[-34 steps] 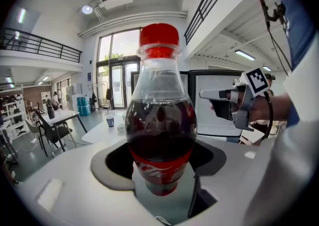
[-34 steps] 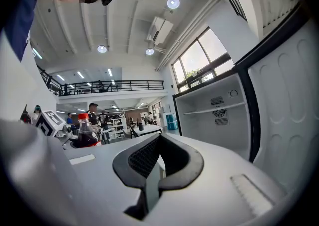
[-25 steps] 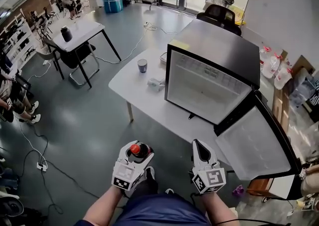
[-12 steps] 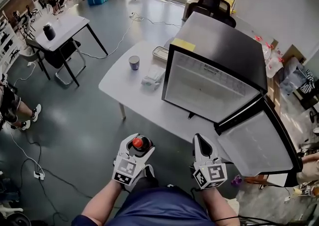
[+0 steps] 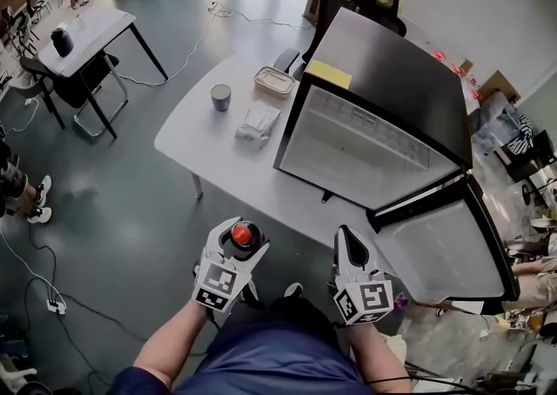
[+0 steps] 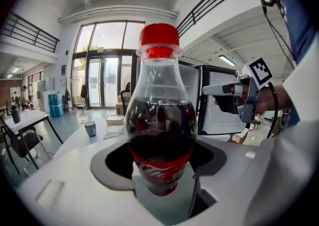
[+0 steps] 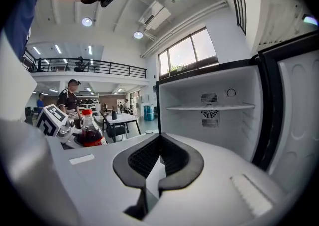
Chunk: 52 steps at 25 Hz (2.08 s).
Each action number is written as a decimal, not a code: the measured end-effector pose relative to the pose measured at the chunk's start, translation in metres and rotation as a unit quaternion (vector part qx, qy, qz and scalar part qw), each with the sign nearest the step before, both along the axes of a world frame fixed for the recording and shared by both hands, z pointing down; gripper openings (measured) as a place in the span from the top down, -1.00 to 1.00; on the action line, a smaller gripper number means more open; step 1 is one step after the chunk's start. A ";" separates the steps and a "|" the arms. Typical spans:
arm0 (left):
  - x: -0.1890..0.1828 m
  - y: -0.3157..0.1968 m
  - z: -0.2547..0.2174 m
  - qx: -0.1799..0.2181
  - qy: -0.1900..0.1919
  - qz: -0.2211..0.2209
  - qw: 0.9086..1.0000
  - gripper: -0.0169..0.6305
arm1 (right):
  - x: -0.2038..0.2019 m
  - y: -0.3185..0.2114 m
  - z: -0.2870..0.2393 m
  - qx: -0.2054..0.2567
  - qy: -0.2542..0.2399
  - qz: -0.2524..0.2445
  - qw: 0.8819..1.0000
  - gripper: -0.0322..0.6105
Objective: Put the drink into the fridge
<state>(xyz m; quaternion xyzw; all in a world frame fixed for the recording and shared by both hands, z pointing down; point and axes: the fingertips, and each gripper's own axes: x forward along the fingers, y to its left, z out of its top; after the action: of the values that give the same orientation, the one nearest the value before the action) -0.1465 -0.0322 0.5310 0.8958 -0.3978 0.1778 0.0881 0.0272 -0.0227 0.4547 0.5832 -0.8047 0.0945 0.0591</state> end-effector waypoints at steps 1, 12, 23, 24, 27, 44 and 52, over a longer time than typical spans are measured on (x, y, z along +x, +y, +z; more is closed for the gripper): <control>0.002 -0.005 0.000 0.001 0.000 0.001 1.000 -0.02 | 0.001 -0.003 0.001 -0.001 0.000 0.000 1.000 0.88; 0.061 -0.070 -0.001 -0.002 -0.021 0.004 1.000 -0.02 | 0.032 -0.049 0.004 0.007 -0.028 -0.021 0.999 0.88; 0.121 -0.141 0.004 0.006 -0.021 -0.035 0.999 -0.02 | 0.072 -0.074 0.015 0.002 -0.036 -0.062 0.997 0.88; 0.125 -0.148 0.004 0.006 -0.021 -0.038 0.999 -0.02 | 0.075 -0.075 0.016 0.001 -0.036 -0.062 0.997 0.88; 0.137 -0.167 0.007 0.003 -0.022 -0.038 0.999 -0.02 | 0.081 -0.077 0.019 -0.003 -0.040 -0.054 0.998 0.88; 0.191 -0.231 0.059 -0.062 -0.039 -0.027 0.997 -0.02 | 0.109 -0.063 0.033 -0.026 -0.046 0.073 0.996 0.88; 0.211 -0.265 0.072 -0.056 -0.045 -0.031 0.997 -0.02 | 0.132 -0.043 0.039 -0.030 -0.045 0.138 0.989 0.88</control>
<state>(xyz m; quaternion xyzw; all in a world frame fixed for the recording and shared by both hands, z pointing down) 0.0645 -0.2969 0.6034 0.8678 -0.4183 0.2369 0.1257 0.1588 -0.0655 0.4938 0.6820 -0.7149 0.1520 0.0270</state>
